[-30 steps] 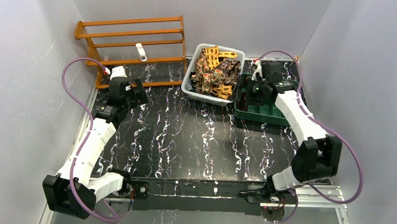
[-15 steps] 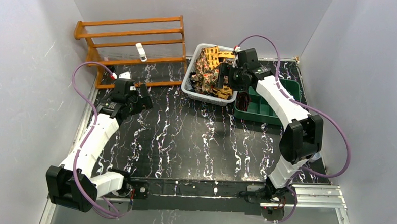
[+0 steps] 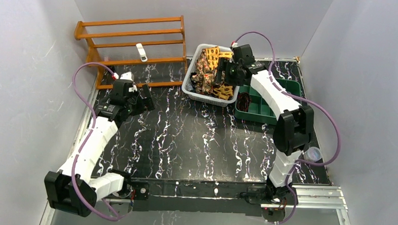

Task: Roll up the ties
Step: Pick up the tie from the bin.

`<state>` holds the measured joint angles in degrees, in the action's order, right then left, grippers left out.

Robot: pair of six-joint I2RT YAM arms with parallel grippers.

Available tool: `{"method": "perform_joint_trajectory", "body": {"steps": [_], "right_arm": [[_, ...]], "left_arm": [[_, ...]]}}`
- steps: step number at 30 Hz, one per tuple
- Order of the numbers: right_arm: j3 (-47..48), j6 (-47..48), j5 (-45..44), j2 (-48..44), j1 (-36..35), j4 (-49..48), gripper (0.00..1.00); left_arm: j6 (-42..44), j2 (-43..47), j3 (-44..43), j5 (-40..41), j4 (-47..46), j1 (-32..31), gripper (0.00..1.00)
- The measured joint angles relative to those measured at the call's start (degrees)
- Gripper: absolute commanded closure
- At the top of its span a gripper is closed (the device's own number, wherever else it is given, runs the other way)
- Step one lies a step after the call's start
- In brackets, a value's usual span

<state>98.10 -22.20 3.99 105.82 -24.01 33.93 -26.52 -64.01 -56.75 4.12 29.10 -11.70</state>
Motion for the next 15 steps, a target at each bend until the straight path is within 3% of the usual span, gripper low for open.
{"method": "perform_joint_trajectory", "body": {"steps": [4, 11, 15], "right_arm": [[2.67, -0.13, -0.15, 4.39, 0.00, -0.66, 0.26], [11.50, 0.35, 0.92, 11.39, -1.18, -1.31, 0.25], [12.52, 2.78, 1.86, 12.87, -3.13, -3.04, 0.32]], "left_arm": [[0.07, 3.43, 0.13, 0.07, -0.07, 0.00, 0.02], [0.13, 6.71, 0.81, 0.07, -0.31, 0.00, 0.02], [0.13, 6.73, 1.84, 0.02, -0.02, 0.00, 0.02]]}}
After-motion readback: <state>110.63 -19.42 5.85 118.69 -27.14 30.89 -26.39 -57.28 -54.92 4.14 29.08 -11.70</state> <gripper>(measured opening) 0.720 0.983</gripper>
